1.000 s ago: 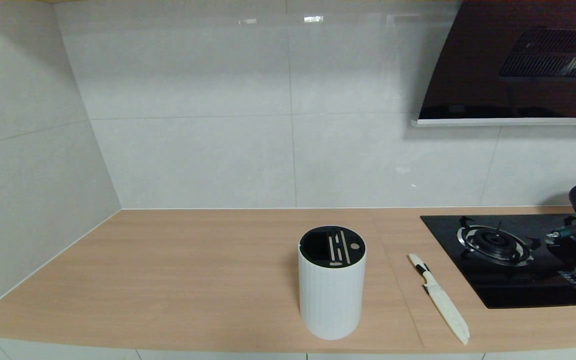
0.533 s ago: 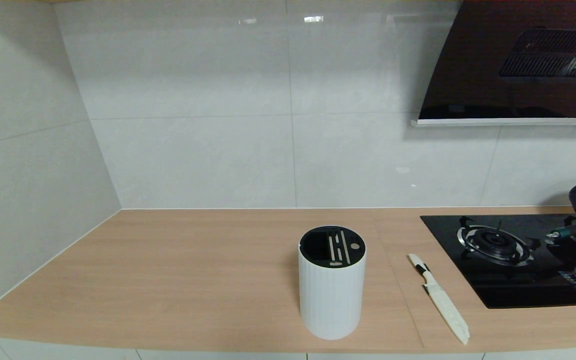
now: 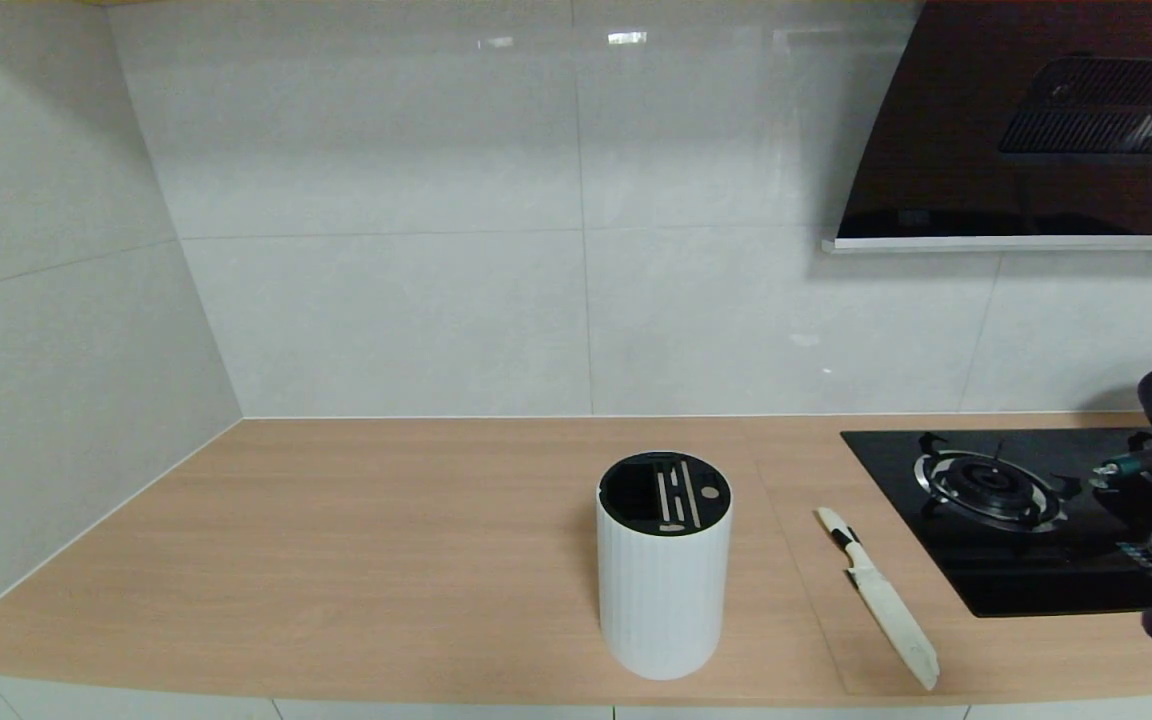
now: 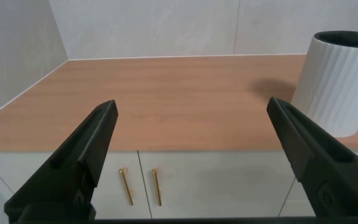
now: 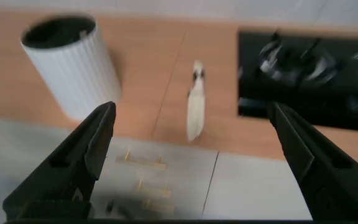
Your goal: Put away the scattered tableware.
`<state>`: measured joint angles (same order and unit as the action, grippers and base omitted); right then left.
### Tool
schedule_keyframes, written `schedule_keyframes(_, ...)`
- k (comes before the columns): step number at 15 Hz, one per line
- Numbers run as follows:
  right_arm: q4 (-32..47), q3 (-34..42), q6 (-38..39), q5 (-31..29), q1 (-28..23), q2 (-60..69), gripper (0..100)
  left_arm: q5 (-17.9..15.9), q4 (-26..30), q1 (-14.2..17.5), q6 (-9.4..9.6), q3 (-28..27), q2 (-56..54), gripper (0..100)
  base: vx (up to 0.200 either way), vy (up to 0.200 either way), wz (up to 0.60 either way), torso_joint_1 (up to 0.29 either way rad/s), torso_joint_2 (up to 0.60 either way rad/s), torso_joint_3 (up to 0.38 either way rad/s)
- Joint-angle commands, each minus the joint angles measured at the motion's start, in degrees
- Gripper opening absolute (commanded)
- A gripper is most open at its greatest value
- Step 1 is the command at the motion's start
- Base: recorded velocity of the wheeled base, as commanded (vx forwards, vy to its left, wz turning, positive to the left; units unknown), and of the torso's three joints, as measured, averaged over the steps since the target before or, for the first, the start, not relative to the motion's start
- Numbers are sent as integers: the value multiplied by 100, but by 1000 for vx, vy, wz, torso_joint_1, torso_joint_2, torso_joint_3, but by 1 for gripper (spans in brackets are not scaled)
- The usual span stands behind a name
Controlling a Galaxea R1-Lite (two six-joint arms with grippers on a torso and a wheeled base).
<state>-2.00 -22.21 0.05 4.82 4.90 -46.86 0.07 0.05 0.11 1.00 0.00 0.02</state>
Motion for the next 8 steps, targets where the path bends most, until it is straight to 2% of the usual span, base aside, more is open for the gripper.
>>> schedule_keyframes(1, -679, -644, 13, 46, 204, -2714, 100, 1, 4, -2, -3, 0, -2, 100, 0, 0, 0, 0, 0, 0)
schedule_keyframes(5, -2683, -653, -5, -104, 292, -5008, 100, 1, 4, -2, 6, 0, -2, 100, 0, 0, 0, 0, 0, 0)
schedule_keyframes(6, -2867, -653, -5, -139, 292, -5210, 100, 1, -5, -2, 6, 0, -2, 100, 0, 0, 0, 0, 0, 0)
schedule_keyframes(8, -3817, -697, -22, -297, 301, -6256, 100, 1, -5, 7, 6, 0, -2, 100, 0, 0, 0, 0, 0, 0)
